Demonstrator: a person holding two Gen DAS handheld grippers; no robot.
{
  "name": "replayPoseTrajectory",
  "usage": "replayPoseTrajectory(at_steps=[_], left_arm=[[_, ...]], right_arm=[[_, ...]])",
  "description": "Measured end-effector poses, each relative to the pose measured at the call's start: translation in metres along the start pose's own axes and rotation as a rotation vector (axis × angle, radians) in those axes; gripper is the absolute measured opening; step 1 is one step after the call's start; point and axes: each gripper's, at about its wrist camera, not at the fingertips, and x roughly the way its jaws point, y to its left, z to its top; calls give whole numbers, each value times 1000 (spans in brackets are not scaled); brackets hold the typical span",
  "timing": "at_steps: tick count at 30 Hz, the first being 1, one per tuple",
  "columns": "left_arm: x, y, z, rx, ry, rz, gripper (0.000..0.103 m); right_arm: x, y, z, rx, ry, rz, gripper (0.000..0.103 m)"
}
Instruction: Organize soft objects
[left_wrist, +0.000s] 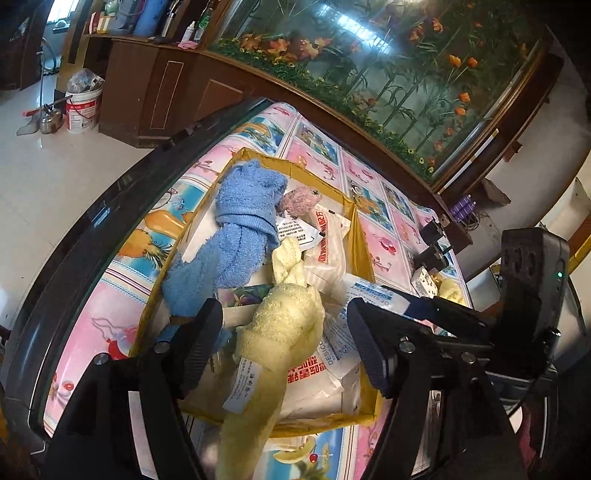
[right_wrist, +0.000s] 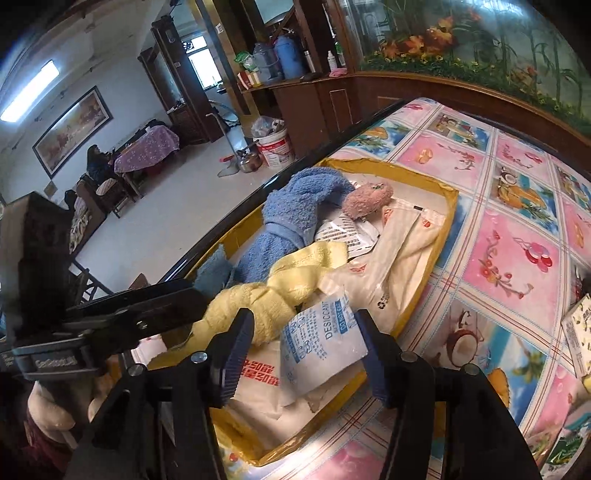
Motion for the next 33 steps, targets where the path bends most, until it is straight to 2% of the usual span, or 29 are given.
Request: replayPoseTrajectory(at_steps=[4,7,14,15,19,22,24,27,29,31,32,33], left_arm=[[-16,-14,-6,39,-32,11,71],[-30,-27,-12,52,-47,-22,71],[-70,-84,-23,144,-95,-135,73],[-76,-92,-24,159,-103,-151,74],[-99,-125,-19,198,-119,-186,80],[-122,-148,-11,211,-133,-208,81],[-145,-166,-5,258,-165,-241,81],[-184,-194,4,345,-239,-220,81],[-210,-213,14,402,-308,-164,81],[-235,-234,29,459,-384,-78,85],[-244,-244,38,492,-411,-37,87],[-252,-254,48,511,-435,14,88]], right_arm=[[-24,-18,-7,44,-38,-15,58],[-58,-36,-18,73,-90,-55,58],[-184,-78,-63,158,-247,-203,66],[-204,-82,-70,159,-261,-230,70],[-285,-99,-84,172,-297,-340,72],[-355,-104,-83,167,-344,-472,72],[-400,-101,-74,132,-366,-600,72],[-466,-88,-51,75,-391,-792,74],[-510,-76,-36,51,-431,-913,76],[-549,-57,-22,14,-486,-1013,86],[-563,-48,-17,-13,-515,-1061,98],[-575,-40,-11,-40,-540,-1111,103]])
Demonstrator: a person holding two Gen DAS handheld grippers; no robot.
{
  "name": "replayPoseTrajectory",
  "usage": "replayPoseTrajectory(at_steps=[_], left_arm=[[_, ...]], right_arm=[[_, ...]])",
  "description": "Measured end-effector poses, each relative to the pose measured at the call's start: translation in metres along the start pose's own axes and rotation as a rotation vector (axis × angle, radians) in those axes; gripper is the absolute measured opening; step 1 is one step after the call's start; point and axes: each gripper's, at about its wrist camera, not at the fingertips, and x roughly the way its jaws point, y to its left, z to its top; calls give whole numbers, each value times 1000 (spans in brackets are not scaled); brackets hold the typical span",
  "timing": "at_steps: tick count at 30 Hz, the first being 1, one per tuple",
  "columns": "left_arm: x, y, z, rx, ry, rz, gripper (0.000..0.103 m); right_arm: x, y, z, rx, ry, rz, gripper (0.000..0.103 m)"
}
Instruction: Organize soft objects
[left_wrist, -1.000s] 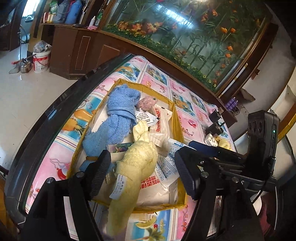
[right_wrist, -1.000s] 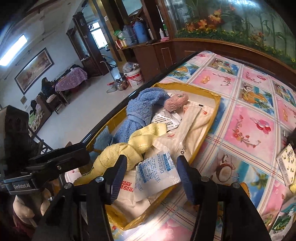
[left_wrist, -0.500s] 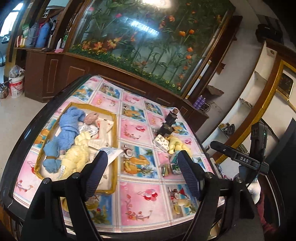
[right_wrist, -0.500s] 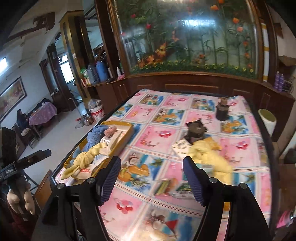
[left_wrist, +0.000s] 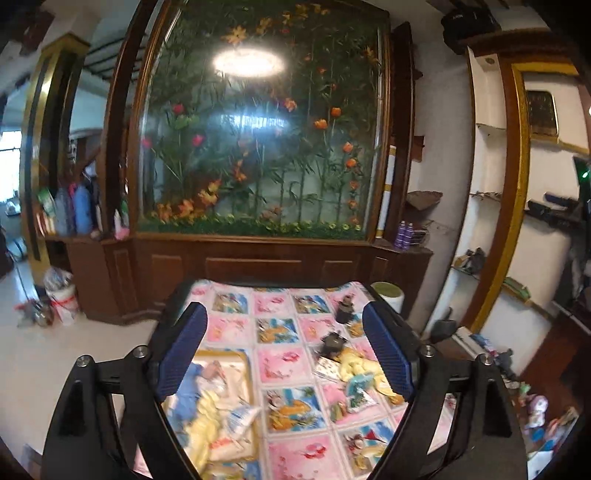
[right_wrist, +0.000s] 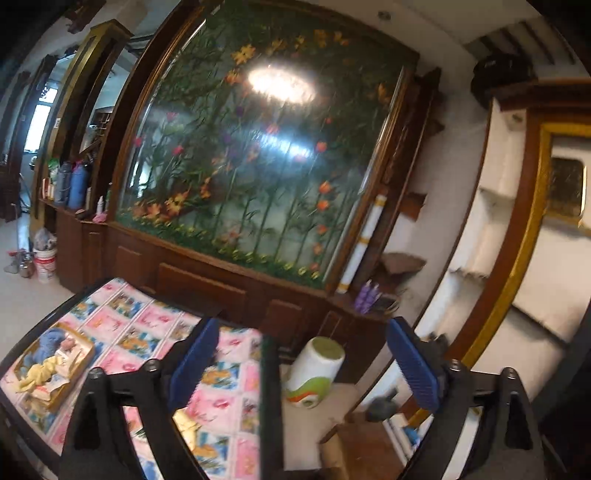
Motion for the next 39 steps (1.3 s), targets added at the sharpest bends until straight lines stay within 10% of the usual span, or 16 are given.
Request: replayPoseTrajectory(at_steps=[4,8,14,19,30,32,37,39], left_arm=[[-5,2,49,27,-63,143,94],[19,9,49,3,1,-6,103],[87,-19,-43,5,200,-229,103],[176,-52,-138,6,415,-311,103],[319,-98,-258,-44,661,-335,96],[333,-105,-273,-45,682,-362,91],[325,-117,-285,3,731,-458,24],[309,-113,-286,42,717,-440,24]], right_arm=[[0,1,22,-78,-22,-96,103],[34,20,-4,-69,64,11,103],[121,103,-125,-60,292,342,100],[189,174,-239,83,548,652,45],[207,183,-342,347,632,724,51],[211,184,-345,381,649,738,51],[220,205,-347,414,694,760,57],[223,220,-348,400,708,765,57]])
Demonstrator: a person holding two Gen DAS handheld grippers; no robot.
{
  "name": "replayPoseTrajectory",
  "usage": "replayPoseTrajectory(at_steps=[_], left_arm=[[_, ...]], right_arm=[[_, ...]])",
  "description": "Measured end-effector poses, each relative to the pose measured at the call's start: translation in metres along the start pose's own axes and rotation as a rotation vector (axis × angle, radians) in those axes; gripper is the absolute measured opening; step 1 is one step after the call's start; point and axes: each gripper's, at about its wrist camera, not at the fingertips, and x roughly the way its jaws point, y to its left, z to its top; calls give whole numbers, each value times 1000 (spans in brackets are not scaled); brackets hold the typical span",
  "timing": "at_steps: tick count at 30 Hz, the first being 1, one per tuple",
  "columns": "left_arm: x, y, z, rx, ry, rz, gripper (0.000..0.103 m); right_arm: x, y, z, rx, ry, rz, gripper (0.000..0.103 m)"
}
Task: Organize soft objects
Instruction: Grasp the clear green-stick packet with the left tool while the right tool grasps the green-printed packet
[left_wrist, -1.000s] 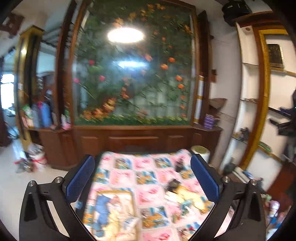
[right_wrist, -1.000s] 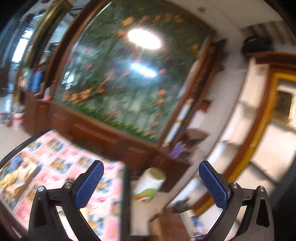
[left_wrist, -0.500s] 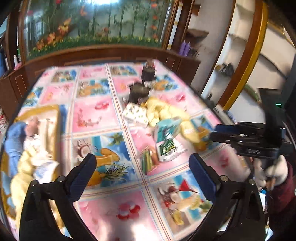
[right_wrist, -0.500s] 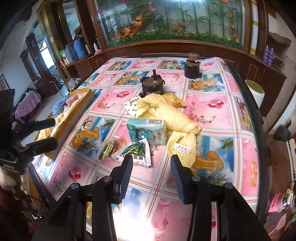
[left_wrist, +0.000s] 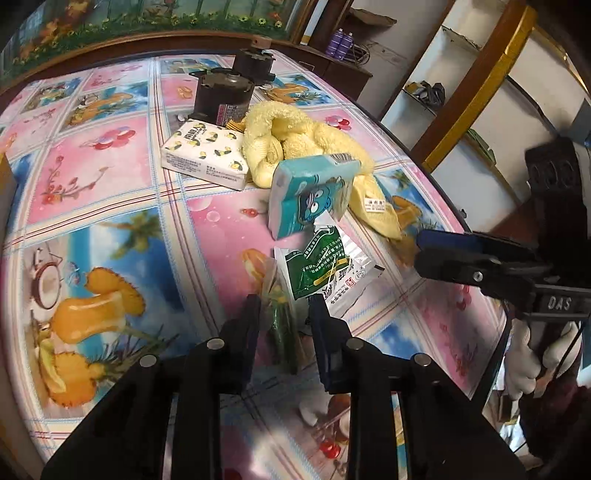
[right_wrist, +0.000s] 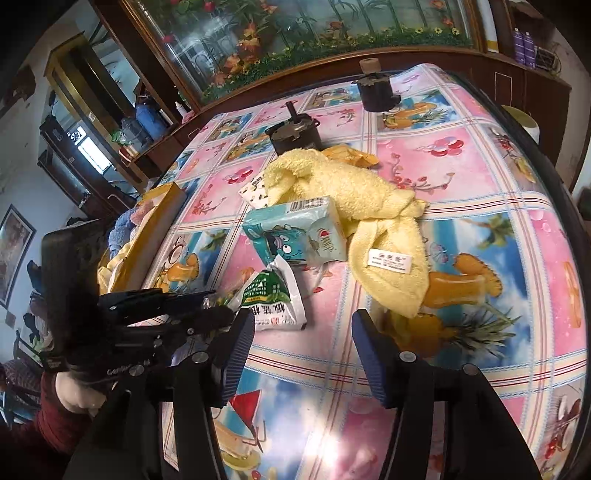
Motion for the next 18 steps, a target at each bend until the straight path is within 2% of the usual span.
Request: replayPoseTrajectory(at_steps=[4,6,8,10,12,14,16,18], left_arm=[[-22,11,-22,-33,-9,-7,24],[-31,17,-31,-54,-18,-4,24],[-31,20,-37,-45,-6,8,31],[-31,19,-40,-17,-19,1,44],[-31,19,-39,-12,-21,-15,50],[-32,18,-39,-1,-22,-22,54],[-31,17,-39,4,-26,-20,59],[-30,14,-41,11,-29,-4,61]], right_arm=[[26,20,3,-42,19,-59,59],[37,27,6,-27,45,-36,59],[45,35,5,-20,60,-23,59],[51,40,2,-17,72,-17,59],[57,47,-3,-17,84,0,60],[59,59,-8,-61,76,-22,67],[62,71,-14,-112,83,-36,69],[58,79,-19,-159,92,-33,53]])
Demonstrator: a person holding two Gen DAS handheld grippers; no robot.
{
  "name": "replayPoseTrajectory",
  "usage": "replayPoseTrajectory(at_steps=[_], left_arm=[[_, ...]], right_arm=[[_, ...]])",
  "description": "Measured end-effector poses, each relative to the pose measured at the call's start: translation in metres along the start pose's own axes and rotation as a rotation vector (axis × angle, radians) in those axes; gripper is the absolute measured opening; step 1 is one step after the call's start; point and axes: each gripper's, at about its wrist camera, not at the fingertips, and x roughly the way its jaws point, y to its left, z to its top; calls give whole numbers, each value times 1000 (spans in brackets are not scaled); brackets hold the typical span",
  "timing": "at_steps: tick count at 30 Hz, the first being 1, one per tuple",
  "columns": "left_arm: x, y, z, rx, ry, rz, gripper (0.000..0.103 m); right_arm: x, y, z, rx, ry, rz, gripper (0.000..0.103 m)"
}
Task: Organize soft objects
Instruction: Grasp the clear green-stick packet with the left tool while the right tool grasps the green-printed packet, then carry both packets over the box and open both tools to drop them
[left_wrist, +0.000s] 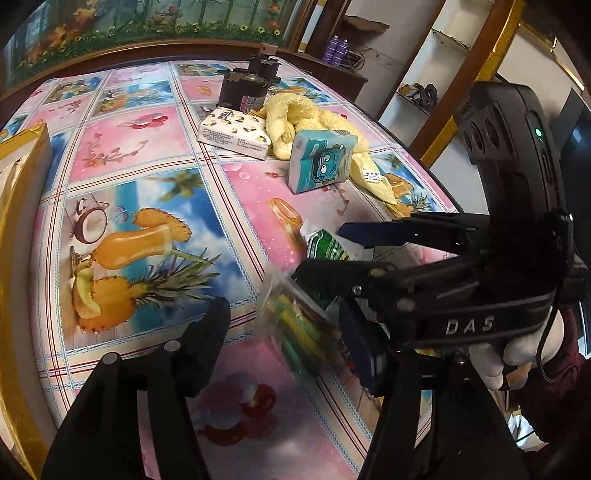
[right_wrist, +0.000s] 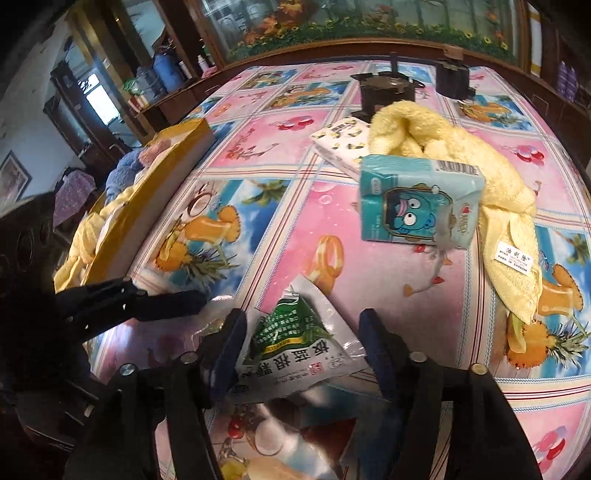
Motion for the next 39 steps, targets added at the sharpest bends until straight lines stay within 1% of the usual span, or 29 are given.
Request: replayPoseTrajectory(at_steps=[1,2,4,6,7,8,9,10,11,12,13,15,20,23,26,29,32,35,39], left_arm=[[0,-3,-1,12,-8,13,65],[1,-6,-1,11,-9,13,67],[4,-12,0,22,-5,28,69],[10,-21,1,53,1,51,68],[12,-25,2,66,4,62,66],[13,-30,2,79,5,69,59],[15,-33,2,89,8,64,37],[16,-35,2,88,12,47,18],[16,-35,2,75,20,23,13],[16,-35,1,66,21,12,10],[15,-36,-1,59,18,9,9],[8,-31,-4,19,8,-31,8],[-28,-15,-9,-57,-65,-67,8],[-55,0,-12,-102,-115,-74,8],[-88,23,-14,-164,-179,-64,8],[-126,48,-16,-214,-268,4,8],[-153,76,-23,-269,-325,84,8],[-162,106,-32,-340,-345,139,8],[-158,141,-43,-427,-340,206,8]], right_arm=[[-4,0,-1,-6,2,6,46],[-9,-1,-3,-11,-3,12,37],[-21,-7,-8,-10,-25,-4,37],[-32,-18,-13,19,-47,7,37],[-37,-24,-17,38,-58,15,37],[-42,-29,-19,51,-69,22,37],[-46,-32,-22,60,-80,29,37],[-50,-34,-24,65,-90,34,37],[-54,-34,-25,68,-100,34,34],[-57,-34,-25,66,-108,36,25],[-60,-33,-24,63,-112,34,25],[-67,-30,-22,55,-134,37,25],[-71,-15,-17,24,-151,53,25],[-70,-6,-17,17,-152,69,24],[-76,9,-10,-2,-171,94,24],[-82,31,6,-38,-190,140,24],[-83,62,25,-91,-202,182,24],[-76,98,43,-156,-208,212,24],[-56,145,70,-220,-196,243,24]])
